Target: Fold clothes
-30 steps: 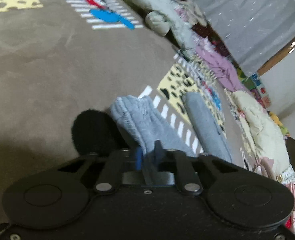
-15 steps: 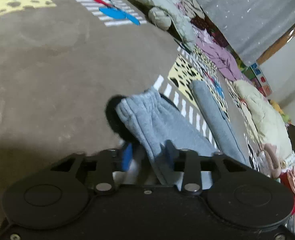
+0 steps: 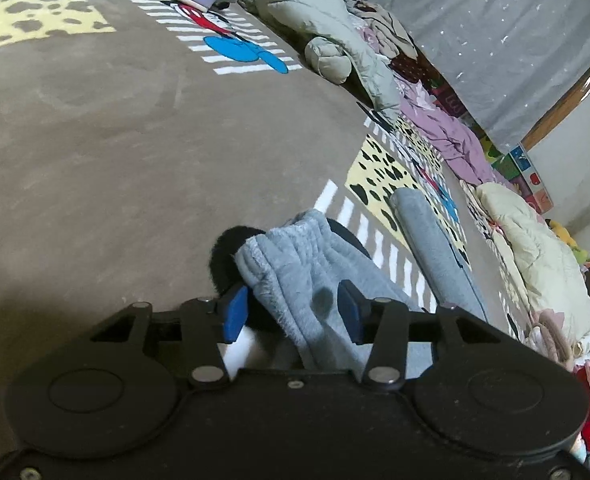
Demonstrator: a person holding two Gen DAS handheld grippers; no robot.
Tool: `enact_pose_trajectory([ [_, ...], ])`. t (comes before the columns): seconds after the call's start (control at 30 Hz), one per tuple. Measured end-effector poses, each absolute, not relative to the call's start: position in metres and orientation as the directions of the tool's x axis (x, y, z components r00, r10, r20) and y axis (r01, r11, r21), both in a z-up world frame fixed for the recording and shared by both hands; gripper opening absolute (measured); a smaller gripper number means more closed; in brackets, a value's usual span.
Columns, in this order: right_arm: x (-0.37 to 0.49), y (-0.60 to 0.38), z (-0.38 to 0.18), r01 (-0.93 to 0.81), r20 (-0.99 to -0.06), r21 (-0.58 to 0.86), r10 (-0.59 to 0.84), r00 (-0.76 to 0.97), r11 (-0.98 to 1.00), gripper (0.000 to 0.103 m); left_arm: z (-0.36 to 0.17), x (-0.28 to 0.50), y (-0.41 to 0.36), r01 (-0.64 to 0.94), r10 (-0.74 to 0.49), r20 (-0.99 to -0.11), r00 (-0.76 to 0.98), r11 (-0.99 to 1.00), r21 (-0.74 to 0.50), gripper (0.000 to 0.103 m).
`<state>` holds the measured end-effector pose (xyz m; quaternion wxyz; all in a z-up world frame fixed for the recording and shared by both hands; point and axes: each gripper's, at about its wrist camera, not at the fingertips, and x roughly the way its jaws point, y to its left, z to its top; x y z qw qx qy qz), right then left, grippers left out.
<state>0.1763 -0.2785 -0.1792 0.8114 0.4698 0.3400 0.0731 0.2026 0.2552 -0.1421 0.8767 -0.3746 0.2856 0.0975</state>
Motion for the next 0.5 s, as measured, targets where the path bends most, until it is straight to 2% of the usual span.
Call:
enact_pose_trajectory([
  [0.03, 0.173, -0.274, -0.173, 0.18, -0.487, 0.78, 0.4, 0.777, 0.599, 0.031, -0.142, 0.202, 0.256, -0.384, -0.048, -0.572, 0.819, 0.695, -0.607, 0.045],
  [0.13, 0.169, -0.261, -0.149, 0.086, -0.508, 0.647, 0.345, 0.789, 0.758, 0.032, -0.143, 0.202, 0.258, -0.378, -0.058, -0.571, 0.819, 0.693, -0.613, 0.045],
  [0.17, 0.167, -0.258, -0.143, 0.039, -0.507, 0.596, 0.339, 0.793, 0.802, 0.034, -0.143, 0.202, 0.259, -0.377, -0.06, -0.571, 0.818, 0.695, -0.612, 0.045],
  [0.2, 0.166, -0.254, -0.137, -0.008, -0.505, 0.541, 0.333, 0.797, 0.841, 0.046, -0.142, 0.202, 0.259, -0.374, -0.061, -0.572, 0.818, 0.699, -0.61, 0.045],
  [0.23, 0.164, -0.251, -0.131, -0.055, -0.502, 0.482, 0.327, 0.801, 0.874, 0.051, -0.142, 0.202, 0.259, -0.372, -0.063, -0.572, 0.818, 0.701, -0.609, 0.045],
  [0.3, 0.165, -0.25, -0.122, -0.142, -0.495, 0.364, 0.32, 0.808, 0.921, 0.052, -0.142, 0.201, 0.259, -0.37, -0.067, -0.57, 0.819, 0.698, -0.613, 0.045],
  [0.5, 0.183, -0.265, -0.12, -0.297, -0.549, 0.34, 0.445, 0.708, 0.892, 0.054, -0.142, 0.204, 0.257, -0.371, -0.06, -0.574, 0.817, 0.708, -0.602, 0.045],
])
